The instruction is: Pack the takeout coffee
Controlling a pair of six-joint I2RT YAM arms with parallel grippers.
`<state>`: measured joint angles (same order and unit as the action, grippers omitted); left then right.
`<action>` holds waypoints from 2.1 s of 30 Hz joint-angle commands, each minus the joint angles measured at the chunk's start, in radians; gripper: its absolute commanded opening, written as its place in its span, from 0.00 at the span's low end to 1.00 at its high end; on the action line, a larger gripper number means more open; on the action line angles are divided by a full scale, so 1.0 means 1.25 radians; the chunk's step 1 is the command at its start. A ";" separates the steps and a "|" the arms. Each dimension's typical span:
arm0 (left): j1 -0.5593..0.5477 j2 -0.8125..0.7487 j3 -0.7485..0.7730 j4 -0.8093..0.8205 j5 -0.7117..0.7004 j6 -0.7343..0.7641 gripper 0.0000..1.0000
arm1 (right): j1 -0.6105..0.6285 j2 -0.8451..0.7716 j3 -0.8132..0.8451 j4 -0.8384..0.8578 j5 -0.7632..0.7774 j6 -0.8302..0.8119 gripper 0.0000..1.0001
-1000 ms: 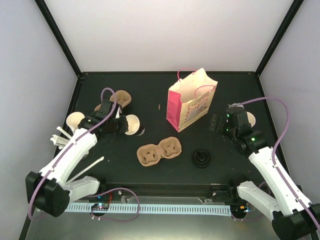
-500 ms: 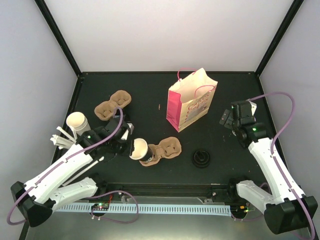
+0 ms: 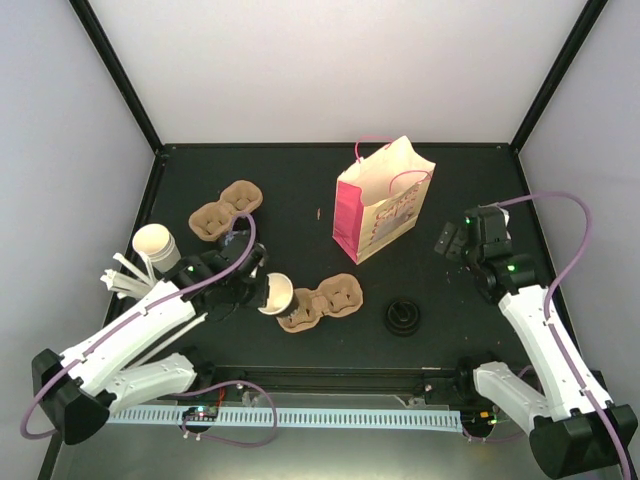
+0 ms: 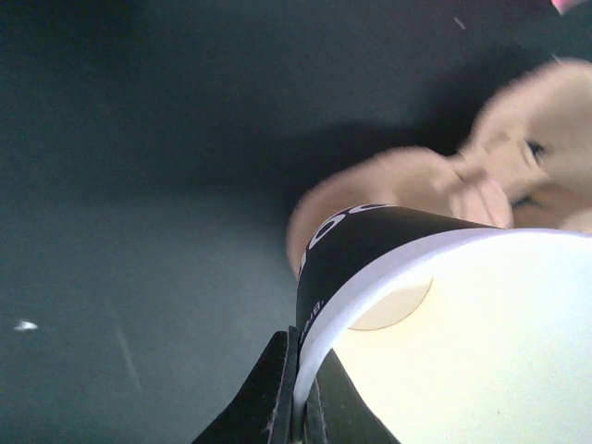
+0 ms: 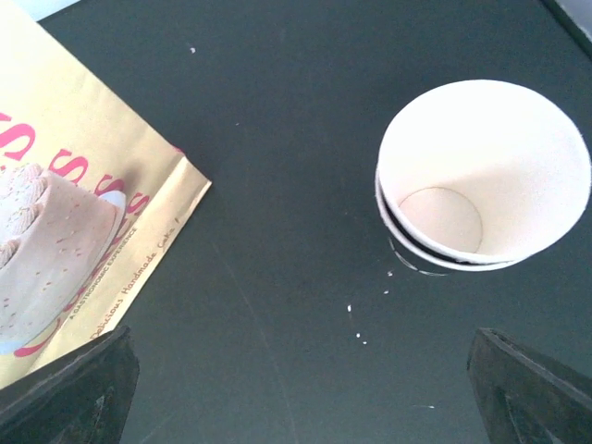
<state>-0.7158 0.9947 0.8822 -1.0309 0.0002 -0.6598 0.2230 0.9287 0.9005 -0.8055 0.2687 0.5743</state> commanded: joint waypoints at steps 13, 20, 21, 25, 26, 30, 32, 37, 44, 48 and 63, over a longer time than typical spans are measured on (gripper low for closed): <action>0.312 0.088 -0.030 0.136 -0.102 0.022 0.04 | 0.392 0.105 -0.024 0.078 -0.237 -0.066 0.91; 0.368 0.154 -0.055 0.170 -0.061 0.025 0.06 | 0.619 0.324 0.020 0.155 -0.165 0.031 0.92; 0.370 0.159 -0.056 0.174 -0.056 0.024 0.09 | 0.636 0.354 0.030 0.161 -0.160 0.036 0.91; 0.377 0.141 -0.046 0.170 -0.047 0.029 0.29 | 0.673 0.461 0.085 0.168 -0.153 0.038 0.91; 0.378 0.130 -0.041 0.166 -0.052 0.030 0.32 | 0.679 0.480 0.102 0.164 -0.150 0.035 0.91; 0.380 0.087 -0.003 0.115 -0.078 0.041 0.47 | 0.702 0.543 0.158 0.149 -0.137 0.024 0.90; 0.379 0.064 0.020 0.090 -0.086 0.047 0.54 | 0.708 0.568 0.177 0.147 -0.134 0.022 0.88; 0.379 -0.014 0.074 0.064 -0.104 0.056 0.62 | 0.709 0.642 0.214 0.127 -0.106 0.039 0.82; 0.379 -0.119 0.099 0.137 -0.158 0.116 0.69 | 0.708 0.701 0.222 0.150 -0.107 0.055 0.72; 0.379 -0.147 0.099 0.185 -0.137 0.146 0.71 | 0.708 0.716 0.228 0.155 -0.104 0.054 0.65; 0.379 -0.121 0.141 0.245 -0.050 0.191 0.77 | 0.707 0.562 0.199 0.135 -0.065 0.024 0.42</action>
<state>-0.2497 0.8265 0.9997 -0.7788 -0.1184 -0.4553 1.1049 1.7050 1.1545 -0.6231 0.1295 0.6201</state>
